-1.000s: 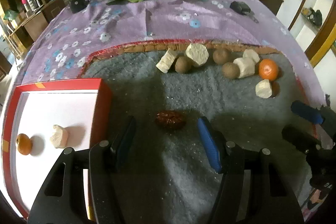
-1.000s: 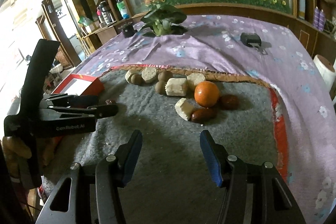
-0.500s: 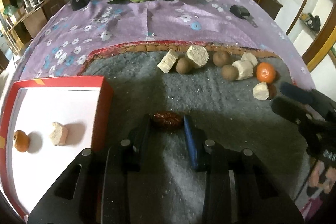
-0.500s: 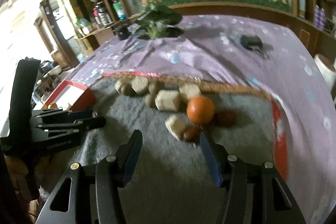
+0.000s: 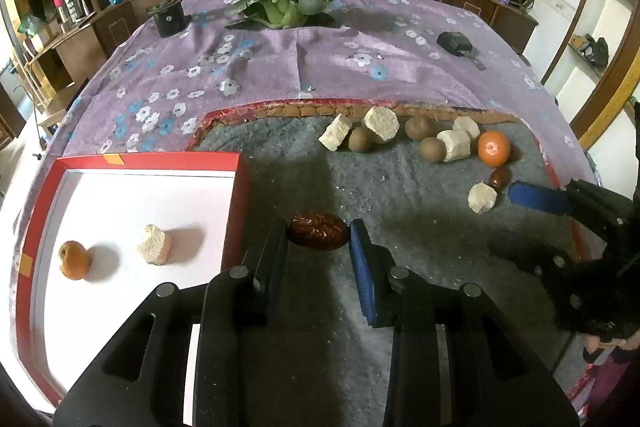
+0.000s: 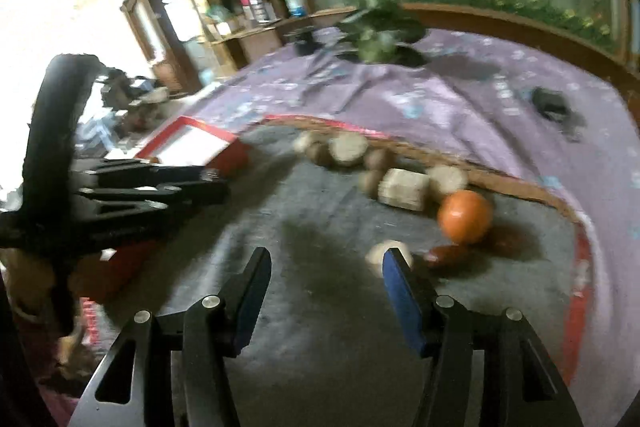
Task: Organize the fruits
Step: 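Grasp the red date with the left gripper while the right gripper grasps a round beige biscuit, then lower the date and biscuit into the white tray and open both grippers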
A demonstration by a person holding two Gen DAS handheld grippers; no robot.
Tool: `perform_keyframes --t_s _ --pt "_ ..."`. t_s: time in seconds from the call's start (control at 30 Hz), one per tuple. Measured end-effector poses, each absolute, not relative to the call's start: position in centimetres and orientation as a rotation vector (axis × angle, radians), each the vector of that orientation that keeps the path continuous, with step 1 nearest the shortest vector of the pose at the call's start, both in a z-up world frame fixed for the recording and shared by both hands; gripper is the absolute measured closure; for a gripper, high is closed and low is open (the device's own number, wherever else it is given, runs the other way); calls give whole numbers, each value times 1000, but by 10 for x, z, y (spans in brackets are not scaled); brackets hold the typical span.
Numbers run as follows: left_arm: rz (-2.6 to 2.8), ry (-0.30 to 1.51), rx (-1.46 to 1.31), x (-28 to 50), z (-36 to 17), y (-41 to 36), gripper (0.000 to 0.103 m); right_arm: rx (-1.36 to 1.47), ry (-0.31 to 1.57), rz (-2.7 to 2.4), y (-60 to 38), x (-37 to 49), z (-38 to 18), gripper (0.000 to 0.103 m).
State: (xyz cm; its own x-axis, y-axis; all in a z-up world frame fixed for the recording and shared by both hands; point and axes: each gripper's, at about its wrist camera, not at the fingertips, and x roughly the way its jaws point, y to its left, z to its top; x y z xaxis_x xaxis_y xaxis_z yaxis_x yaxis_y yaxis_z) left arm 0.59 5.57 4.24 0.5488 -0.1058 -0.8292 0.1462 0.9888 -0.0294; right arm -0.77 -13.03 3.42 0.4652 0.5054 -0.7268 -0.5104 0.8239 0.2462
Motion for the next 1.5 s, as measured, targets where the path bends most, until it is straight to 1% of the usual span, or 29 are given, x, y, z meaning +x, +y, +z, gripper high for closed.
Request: perform_keyframes --t_s 0.2,0.23,0.3,0.4,0.43,0.47,0.57,0.8,1.07,1.5 --pt "-155 989 23 4 42 57 73 -28 932 529 -132 2 17 46" --pt "-155 990 18 4 42 58 73 -32 935 520 -130 5 14 52" --pt "-153 990 16 4 42 59 73 -43 938 506 -127 11 10 59" --pt "-154 988 8 0 43 62 73 -91 924 466 -119 16 8 63" --pt "-155 989 0 -1 43 63 73 -105 920 457 -118 16 8 72" --pt "-155 988 -5 -2 43 65 73 -121 919 444 -117 15 8 77" --pt "-151 979 -17 -8 47 69 73 -76 934 455 -125 9 12 77" --pt "-110 949 -19 -23 58 84 73 -7 889 511 -114 -19 34 77" --pt "-33 912 -22 -43 69 112 73 -36 851 611 -65 -40 54 77" --pt "79 908 -70 -66 68 178 72 -120 810 779 29 -53 79 77"
